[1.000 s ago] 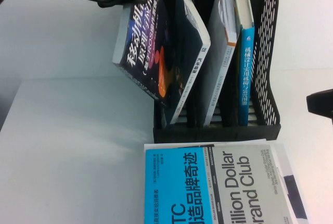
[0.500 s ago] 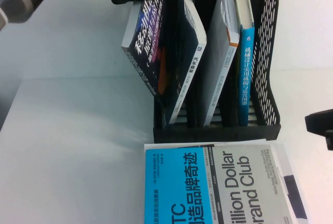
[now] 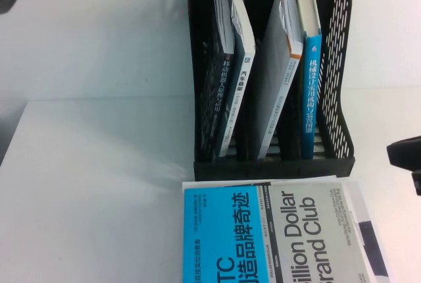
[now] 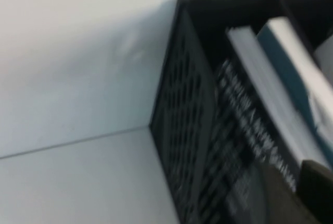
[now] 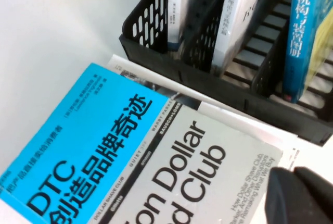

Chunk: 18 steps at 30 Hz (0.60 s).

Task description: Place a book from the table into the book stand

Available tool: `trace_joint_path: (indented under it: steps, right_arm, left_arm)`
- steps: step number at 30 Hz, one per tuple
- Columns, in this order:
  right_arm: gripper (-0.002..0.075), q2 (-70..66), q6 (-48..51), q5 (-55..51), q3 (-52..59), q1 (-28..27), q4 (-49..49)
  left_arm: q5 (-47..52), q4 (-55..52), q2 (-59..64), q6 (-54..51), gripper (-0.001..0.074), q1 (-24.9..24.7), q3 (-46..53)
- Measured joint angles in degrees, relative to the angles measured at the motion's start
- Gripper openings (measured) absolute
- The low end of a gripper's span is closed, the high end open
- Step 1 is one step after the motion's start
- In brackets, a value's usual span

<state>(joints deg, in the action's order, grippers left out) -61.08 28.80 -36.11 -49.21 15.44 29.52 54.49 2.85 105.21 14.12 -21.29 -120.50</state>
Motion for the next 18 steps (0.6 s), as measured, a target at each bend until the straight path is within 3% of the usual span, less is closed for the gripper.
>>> trace_joint_path:
  steps: [3, 8, 11, 18]
  right_arm:
    - [-0.0004, 0.09, 0.50, 0.12, 0.00, 0.00, -1.80]
    - [-0.0004, 4.02, -5.13, -0.37, 0.00, -1.31, -10.13]
    - [-0.0004, 8.56, -8.78, -0.37, 0.00, -2.42, -14.72]
    - [-0.0004, 20.73, -10.62, -0.37, 3.52, -2.62, -17.00]
  left_arm:
    - [5.17, -0.31, -1.51, -3.76, 0.0034, 0.00, 0.00]
    - [6.86, -0.31, -8.91, -6.85, 0.0004, 0.00, 5.01]
    - [1.15, 0.53, -17.69, -7.27, 0.0002, 0.00, 14.32]
    - [-15.79, 8.51, -41.24, -14.12, -0.0001, -1.91, 46.47]
